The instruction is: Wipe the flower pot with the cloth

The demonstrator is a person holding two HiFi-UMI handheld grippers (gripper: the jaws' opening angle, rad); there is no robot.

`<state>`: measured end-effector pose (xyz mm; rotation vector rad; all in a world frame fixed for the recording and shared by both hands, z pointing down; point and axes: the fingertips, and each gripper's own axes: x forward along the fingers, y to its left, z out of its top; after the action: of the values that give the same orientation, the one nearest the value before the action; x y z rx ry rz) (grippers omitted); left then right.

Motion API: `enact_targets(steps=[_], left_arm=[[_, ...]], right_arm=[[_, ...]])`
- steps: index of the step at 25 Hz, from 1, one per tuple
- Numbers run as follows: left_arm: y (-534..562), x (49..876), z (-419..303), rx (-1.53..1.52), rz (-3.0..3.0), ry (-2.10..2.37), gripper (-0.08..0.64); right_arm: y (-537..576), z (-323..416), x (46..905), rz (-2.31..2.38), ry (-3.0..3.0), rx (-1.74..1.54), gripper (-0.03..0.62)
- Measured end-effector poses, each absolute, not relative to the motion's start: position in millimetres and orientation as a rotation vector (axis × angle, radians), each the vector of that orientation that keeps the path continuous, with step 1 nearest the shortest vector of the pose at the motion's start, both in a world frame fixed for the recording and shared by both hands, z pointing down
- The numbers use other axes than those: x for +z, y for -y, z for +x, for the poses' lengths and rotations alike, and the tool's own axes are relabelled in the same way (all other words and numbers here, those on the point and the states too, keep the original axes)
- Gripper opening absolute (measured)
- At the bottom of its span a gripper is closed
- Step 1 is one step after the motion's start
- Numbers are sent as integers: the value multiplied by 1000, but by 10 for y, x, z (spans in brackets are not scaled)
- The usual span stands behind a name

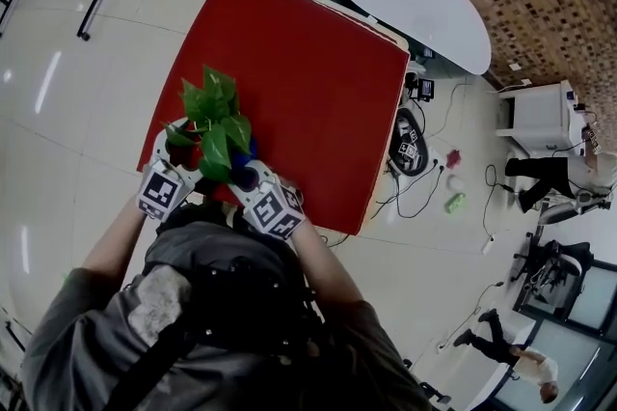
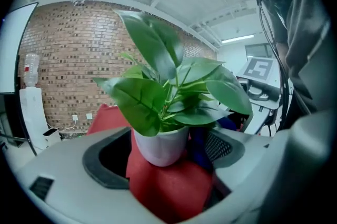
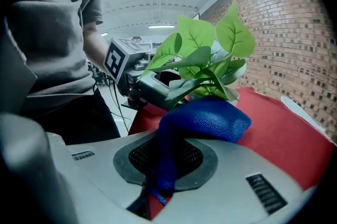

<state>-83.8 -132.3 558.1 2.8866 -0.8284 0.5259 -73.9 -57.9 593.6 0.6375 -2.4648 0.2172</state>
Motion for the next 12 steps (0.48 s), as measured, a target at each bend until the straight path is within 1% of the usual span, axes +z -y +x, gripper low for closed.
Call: enact_targets(steps=[5,12], left_arm=[[1312,5567,-803,510,2881,840,443],[1463,5615,-705,502,2825,1045,448]], right_arm=[[487,-590,5909,648,2465,279,78],[571,144,5844,977,2411,430,78]])
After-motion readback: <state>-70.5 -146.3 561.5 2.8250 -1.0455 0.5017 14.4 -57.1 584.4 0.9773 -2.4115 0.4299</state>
